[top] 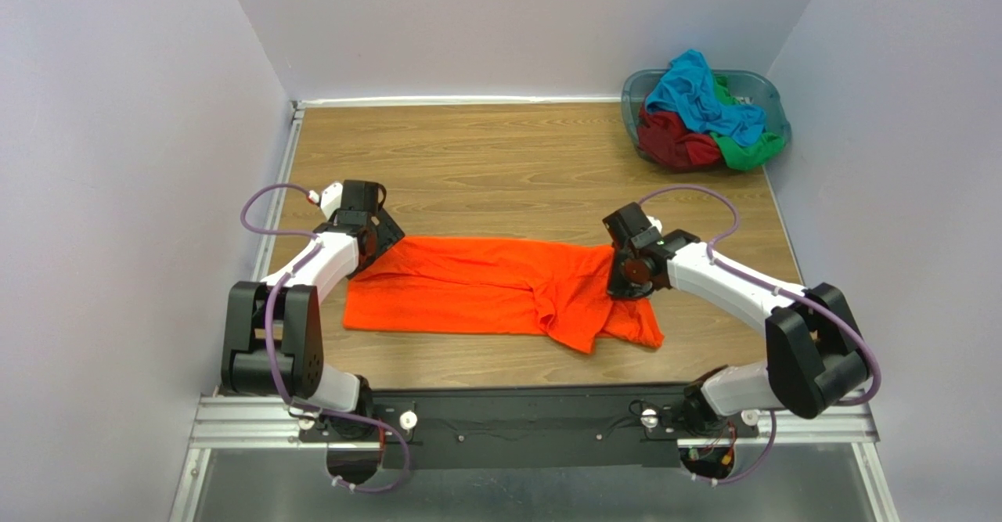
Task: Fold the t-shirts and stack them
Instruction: Fold the tshirt
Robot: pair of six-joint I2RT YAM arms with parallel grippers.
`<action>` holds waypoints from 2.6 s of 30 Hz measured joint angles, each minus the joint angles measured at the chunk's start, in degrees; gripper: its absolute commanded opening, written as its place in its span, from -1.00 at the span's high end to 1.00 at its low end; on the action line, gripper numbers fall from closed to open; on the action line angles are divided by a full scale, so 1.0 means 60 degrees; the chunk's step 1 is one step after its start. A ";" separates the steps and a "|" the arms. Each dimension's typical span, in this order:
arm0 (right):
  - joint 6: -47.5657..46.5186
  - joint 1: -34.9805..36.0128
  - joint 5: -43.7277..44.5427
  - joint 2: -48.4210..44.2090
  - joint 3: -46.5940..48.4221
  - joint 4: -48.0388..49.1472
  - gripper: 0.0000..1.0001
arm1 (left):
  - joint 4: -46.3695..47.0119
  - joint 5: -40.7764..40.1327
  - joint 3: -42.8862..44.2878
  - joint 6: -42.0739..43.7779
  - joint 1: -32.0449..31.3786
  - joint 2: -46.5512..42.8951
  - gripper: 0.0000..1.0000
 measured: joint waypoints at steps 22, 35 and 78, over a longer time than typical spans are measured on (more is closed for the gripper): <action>-0.1297 -0.1067 0.0350 0.0379 0.1158 -0.0153 0.65 | -0.0044 -0.0186 0.0000 -0.0004 0.0011 0.0044 -0.97; -0.1865 -0.1137 0.0219 0.0339 0.1515 -0.0605 -1.00 | -0.0375 -0.0270 0.0160 -0.0091 0.0011 -0.0033 -0.97; -0.2062 -0.1515 -0.1468 0.5781 0.5858 0.1723 -1.00 | 0.0433 0.0594 -0.0743 -0.1020 -0.2634 -0.0262 -0.97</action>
